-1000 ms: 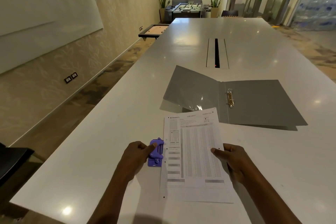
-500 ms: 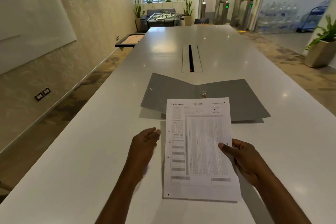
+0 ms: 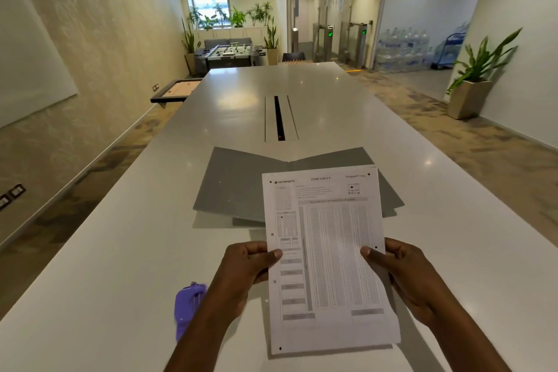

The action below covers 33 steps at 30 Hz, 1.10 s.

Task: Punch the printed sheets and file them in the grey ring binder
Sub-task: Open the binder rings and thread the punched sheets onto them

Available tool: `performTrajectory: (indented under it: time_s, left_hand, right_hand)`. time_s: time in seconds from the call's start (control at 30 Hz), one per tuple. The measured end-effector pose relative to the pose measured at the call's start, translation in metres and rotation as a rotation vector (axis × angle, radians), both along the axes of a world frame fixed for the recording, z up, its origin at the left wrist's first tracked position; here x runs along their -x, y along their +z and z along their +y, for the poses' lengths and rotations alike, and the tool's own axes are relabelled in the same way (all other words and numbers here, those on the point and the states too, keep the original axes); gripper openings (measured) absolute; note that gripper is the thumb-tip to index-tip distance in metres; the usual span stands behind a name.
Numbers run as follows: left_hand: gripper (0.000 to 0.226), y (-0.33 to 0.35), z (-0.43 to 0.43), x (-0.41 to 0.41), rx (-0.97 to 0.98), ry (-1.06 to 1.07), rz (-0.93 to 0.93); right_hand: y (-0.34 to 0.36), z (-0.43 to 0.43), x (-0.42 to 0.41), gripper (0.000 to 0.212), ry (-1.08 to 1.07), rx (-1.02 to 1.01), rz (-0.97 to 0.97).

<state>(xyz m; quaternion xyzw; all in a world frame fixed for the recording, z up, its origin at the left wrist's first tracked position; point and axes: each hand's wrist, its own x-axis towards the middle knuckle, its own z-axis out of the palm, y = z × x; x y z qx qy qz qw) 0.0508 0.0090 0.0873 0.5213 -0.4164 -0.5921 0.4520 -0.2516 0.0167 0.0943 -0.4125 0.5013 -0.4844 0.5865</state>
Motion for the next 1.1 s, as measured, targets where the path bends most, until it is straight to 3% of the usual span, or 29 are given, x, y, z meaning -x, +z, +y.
performTrajectory:
  time_s: [0.33,0.5,0.6,0.67,0.83,1.0,1.1]
  left_hand:
    - [0.013,-0.015,-0.018,0.034,-0.075,-0.034,0.031]
    - [0.025,-0.016,-0.058,0.05,-0.057,0.01,-0.007]
    - [0.017,-0.024,-0.093,0.054,0.088,0.099,-0.332]
    - [0.035,-0.027,-0.116,0.059,0.203,0.098,-0.544]
    - [0.091,-0.034,-0.18,0.078,0.185,-0.026,-0.811]
    - [0.114,-0.046,-0.215,0.088,0.137,-0.089,-0.953]
    - [0.115,-0.061,-0.222,0.088,0.119,-0.105,-1.014]
  right_hand:
    - [-0.031,-0.019,0.024,0.025,-0.018,-0.138,0.001]
    - [-0.033,-0.063,0.048,0.032,-0.148,-0.19,-0.048]
    - [-0.025,-0.101,0.066,0.035,-0.231,-0.173,-0.015]
    - [-0.016,-0.13,0.074,0.034,-0.255,-0.134,0.034]
    - [-0.004,-0.203,0.079,0.023,-0.281,-0.073,0.211]
    - [-0.018,-0.245,0.076,0.029,-0.229,-0.216,0.261]
    - [-0.037,-0.254,0.074,0.023,-0.233,-0.267,0.253]
